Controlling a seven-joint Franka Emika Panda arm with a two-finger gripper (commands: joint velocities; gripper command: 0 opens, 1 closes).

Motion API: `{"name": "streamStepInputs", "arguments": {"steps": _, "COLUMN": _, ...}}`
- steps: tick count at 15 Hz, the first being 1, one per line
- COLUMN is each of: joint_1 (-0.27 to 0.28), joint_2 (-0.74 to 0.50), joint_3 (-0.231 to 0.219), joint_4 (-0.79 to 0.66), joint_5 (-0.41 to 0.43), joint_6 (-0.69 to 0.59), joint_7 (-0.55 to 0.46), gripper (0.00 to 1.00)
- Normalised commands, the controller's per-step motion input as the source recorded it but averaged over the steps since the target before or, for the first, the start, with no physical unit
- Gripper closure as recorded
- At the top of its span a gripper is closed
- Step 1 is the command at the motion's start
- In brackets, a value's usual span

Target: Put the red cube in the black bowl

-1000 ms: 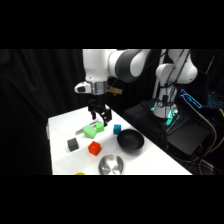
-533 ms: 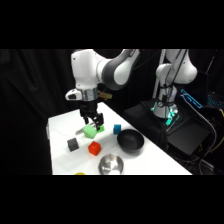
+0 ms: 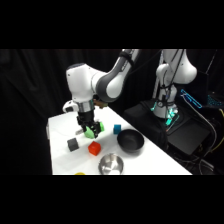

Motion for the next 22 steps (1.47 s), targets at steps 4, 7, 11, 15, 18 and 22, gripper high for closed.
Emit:
{"name": "streamStepInputs", "arguments": {"steps": 4, "joint_1": -0.085, "joint_2": 0.22, "joint_3": 0.084, "joint_4": 0.2, "joint_5": -0.096, "joint_6": 0.13, "joint_7": -0.17, "gripper": 0.0}}
{"name": "streamStepInputs", "arguments": {"steps": 7, "joint_1": -0.087, "joint_2": 0.2, "joint_3": 0.101, "joint_4": 0.17, "joint_5": -0.096, "joint_6": 0.15, "joint_7": -0.16, "gripper": 0.0}}
{"name": "streamStepInputs", "arguments": {"steps": 11, "joint_1": -0.061, "joint_2": 0.17, "joint_3": 0.07, "joint_4": 0.18, "joint_5": -0.159, "joint_6": 0.16, "joint_7": -0.12, "gripper": 0.0}}
{"name": "streamStepInputs", "arguments": {"steps": 15, "joint_1": -0.054, "joint_2": 0.13, "joint_3": 0.038, "joint_4": 0.14, "joint_5": -0.173, "joint_6": 0.15, "joint_7": -0.1, "gripper": 0.0}}
{"name": "streamStepInputs", "arguments": {"steps": 18, "joint_1": -0.07, "joint_2": 0.11, "joint_3": 0.064, "joint_4": 0.08, "joint_5": -0.109, "joint_6": 0.12, "joint_7": -0.08, "gripper": 0.0}}
{"name": "streamStepInputs", "arguments": {"steps": 22, "joint_1": -0.079, "joint_2": 0.06, "joint_3": 0.091, "joint_4": 0.01, "joint_5": -0.067, "joint_6": 0.12, "joint_7": -0.06, "gripper": 0.0}}
